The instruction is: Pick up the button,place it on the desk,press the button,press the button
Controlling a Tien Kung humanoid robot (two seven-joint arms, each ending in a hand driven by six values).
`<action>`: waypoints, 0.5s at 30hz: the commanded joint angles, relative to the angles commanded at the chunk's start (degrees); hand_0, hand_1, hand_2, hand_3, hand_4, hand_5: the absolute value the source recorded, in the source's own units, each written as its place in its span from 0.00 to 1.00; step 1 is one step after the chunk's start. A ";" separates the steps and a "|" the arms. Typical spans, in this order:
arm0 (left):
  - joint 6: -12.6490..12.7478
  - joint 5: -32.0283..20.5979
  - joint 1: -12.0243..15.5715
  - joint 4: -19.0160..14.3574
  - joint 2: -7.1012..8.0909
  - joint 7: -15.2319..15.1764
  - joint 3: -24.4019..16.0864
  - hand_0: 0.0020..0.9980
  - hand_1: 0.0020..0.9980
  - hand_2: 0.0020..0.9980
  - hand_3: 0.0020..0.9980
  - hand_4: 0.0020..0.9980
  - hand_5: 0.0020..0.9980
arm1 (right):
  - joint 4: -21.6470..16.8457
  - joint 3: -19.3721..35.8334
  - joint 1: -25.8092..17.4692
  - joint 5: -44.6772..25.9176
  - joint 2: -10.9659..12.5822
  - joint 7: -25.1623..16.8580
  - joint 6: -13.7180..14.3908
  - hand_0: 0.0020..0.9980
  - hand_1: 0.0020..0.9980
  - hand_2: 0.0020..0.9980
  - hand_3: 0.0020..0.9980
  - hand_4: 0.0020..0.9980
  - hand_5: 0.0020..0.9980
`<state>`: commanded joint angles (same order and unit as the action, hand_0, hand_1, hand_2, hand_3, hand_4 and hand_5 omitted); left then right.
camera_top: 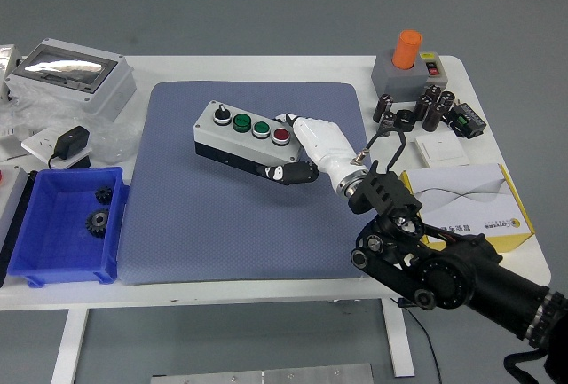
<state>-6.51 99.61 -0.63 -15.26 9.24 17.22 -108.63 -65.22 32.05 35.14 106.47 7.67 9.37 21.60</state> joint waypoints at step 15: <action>-0.06 0.34 -0.06 0.05 -0.42 -0.17 -0.13 0.71 0.69 0.69 0.83 0.45 0.84 | 1.16 -11.72 0.15 0.32 2.54 -12.16 3.13 0.25 0.36 0.36 0.31 0.12 0.00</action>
<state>-6.57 99.95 -0.69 -15.20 8.82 17.05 -108.76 -64.06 20.33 35.28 106.79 10.20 -2.79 24.72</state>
